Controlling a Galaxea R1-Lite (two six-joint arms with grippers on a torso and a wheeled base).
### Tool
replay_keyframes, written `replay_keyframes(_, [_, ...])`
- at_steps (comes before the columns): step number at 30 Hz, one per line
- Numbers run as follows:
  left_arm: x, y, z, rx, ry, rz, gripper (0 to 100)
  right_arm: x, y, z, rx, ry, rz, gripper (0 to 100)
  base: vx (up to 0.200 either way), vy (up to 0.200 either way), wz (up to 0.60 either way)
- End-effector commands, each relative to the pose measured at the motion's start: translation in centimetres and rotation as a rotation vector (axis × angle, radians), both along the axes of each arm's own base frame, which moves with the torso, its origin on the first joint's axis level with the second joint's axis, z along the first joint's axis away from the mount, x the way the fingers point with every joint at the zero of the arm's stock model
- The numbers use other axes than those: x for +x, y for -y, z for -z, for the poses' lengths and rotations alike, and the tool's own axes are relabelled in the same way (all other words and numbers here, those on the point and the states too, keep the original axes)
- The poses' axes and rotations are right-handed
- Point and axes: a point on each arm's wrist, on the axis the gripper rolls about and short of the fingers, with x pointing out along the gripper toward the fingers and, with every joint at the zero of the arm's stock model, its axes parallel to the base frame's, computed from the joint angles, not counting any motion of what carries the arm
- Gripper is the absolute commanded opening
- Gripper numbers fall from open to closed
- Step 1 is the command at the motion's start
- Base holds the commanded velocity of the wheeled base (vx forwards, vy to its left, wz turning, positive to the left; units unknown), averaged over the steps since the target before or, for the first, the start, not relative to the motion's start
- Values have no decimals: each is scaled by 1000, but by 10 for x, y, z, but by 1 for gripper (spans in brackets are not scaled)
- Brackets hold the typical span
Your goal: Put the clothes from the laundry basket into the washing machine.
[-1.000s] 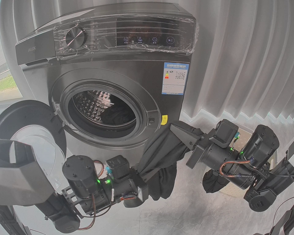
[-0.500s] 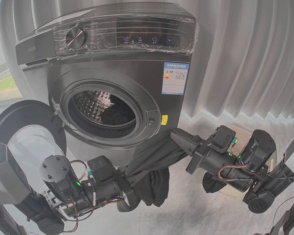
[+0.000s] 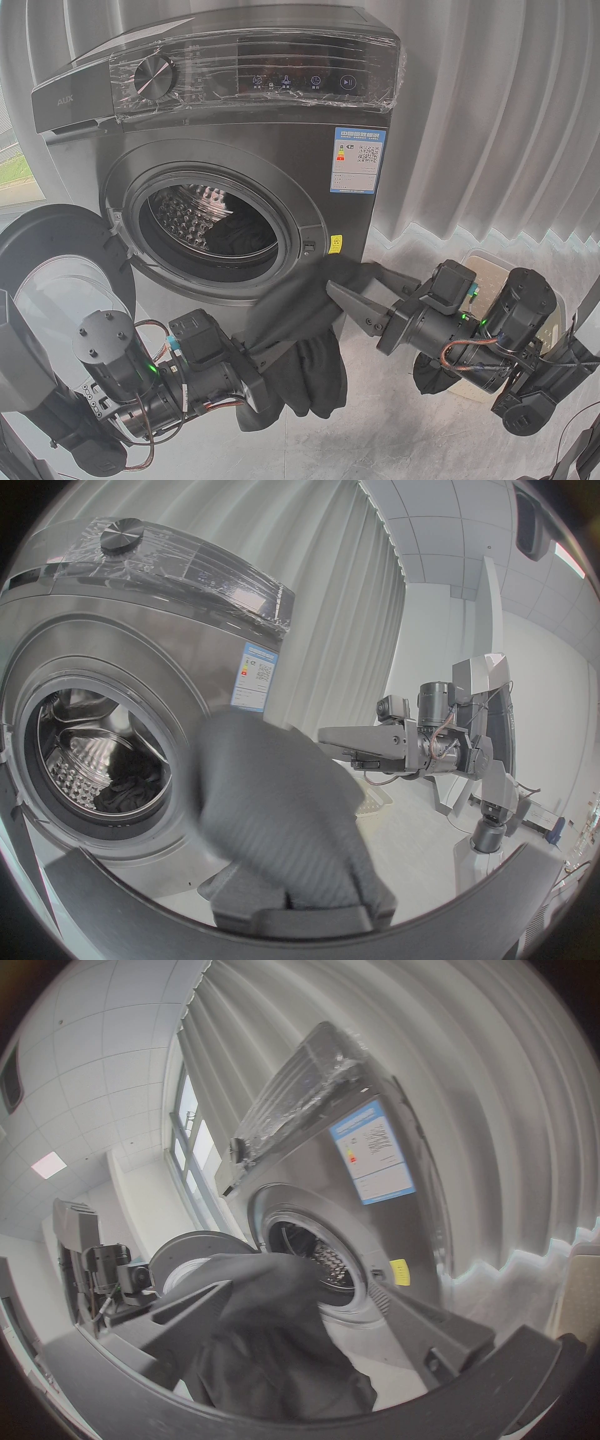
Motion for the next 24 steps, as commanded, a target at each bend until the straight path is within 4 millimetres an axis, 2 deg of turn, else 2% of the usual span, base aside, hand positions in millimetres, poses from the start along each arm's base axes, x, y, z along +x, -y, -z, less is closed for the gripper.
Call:
replay_keyframes(1, [8, -7, 0, 0, -1, -41, 0, -4, 11, -2, -7, -9, 17, 100, 0, 0, 0])
replay_keyframes(5, [10, -10, -1, -4, 2, -53, 0, -4, 25, 10, -46, -50, 54, 100, 0, 0, 0])
replay_keyframes(13, [10, -10, 0, -2, -1, -53, 0, -8, 30, 14, -67, -60, 33, 100, 0, 0, 0])
replay_keyframes(16, [10, -10, 0, -2, -1, -52, 0, -19, 32, 22, -116, -69, -35, 100, 0, 0, 0])
replay_keyframes(21, [10, -9, -1, -5, 0, -52, 0, -24, 29, 27, -155, -56, -130, 100, 0, 0, 0])
replay_keyframes(24, [10, -8, -1, -8, 2, -52, 0, -27, 17, 30, -169, -47, -179, 100, 0, 0, 0])
